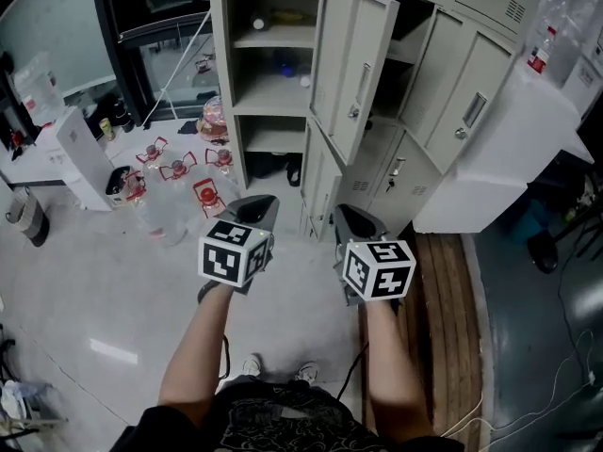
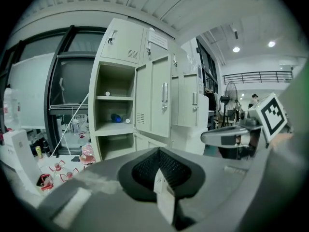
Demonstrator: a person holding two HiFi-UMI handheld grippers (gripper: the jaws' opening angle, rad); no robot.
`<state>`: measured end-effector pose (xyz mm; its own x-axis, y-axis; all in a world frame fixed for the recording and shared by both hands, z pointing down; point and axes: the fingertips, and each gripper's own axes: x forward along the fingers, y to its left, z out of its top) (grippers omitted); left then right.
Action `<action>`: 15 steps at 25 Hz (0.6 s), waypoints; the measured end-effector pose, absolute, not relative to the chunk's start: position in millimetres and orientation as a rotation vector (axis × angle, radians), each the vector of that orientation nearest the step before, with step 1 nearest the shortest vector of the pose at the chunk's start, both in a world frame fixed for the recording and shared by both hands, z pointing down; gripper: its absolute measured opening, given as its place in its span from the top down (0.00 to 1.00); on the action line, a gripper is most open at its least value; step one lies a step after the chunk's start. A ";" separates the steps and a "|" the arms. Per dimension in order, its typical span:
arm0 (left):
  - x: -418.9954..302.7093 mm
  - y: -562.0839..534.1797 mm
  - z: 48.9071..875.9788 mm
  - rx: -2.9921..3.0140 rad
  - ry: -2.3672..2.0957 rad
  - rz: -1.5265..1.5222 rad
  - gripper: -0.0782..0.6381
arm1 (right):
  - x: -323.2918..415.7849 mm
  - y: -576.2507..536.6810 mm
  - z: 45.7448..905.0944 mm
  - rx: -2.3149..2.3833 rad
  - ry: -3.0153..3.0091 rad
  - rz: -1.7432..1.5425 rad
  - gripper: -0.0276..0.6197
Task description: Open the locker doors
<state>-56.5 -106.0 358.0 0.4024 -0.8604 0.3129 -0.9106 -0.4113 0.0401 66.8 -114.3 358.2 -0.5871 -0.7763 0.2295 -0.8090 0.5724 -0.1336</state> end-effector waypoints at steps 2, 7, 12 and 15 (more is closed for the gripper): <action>-67.0 -105.0 348.3 2.469 -1.570 0.336 0.88 | 66.4 -111.4 347.8 1.390 -2.654 0.328 0.95; -83.1 -106.3 330.4 2.522 -1.559 0.325 0.88 | 62.5 -108.9 328.1 1.478 -2.652 0.279 0.95; -94.6 -110.6 322.8 2.544 -1.547 0.312 0.88 | 58.4 -109.5 318.7 1.524 -2.637 0.239 0.95; -94.0 -113.6 319.8 2.561 -1.535 0.307 0.88 | 60.3 -109.7 316.6 1.545 -2.628 0.231 0.95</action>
